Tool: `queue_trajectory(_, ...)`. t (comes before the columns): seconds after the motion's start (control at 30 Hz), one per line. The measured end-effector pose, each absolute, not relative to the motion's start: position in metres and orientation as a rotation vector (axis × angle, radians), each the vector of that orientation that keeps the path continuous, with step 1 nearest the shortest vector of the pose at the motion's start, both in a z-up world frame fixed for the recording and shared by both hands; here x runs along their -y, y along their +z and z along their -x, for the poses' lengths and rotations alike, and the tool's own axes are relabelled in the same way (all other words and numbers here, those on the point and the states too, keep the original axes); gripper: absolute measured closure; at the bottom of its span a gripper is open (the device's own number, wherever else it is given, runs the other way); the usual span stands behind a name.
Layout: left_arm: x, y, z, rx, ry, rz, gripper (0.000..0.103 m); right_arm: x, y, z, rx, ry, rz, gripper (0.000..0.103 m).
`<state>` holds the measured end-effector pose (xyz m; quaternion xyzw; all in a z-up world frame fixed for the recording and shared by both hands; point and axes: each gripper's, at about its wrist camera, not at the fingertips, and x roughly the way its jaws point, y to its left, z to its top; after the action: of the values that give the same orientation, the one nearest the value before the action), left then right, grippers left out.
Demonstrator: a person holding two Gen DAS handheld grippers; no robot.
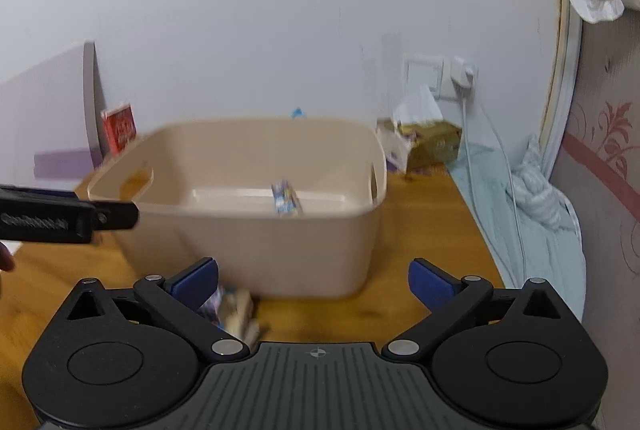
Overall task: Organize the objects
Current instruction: 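Grasp the green-tagged plastic bag with left gripper while right grasps the black cube box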
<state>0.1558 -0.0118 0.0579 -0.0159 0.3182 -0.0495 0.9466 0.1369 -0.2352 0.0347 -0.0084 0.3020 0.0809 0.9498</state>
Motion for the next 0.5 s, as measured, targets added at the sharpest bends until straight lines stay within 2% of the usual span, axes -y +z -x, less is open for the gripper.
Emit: queue_trajectory(0.5,0.031,-0.004,-0.134,-0.824,-0.138,0.117,0.015,0.238,-0.026,-0.116,-0.804,0.178,0.037,0.0)
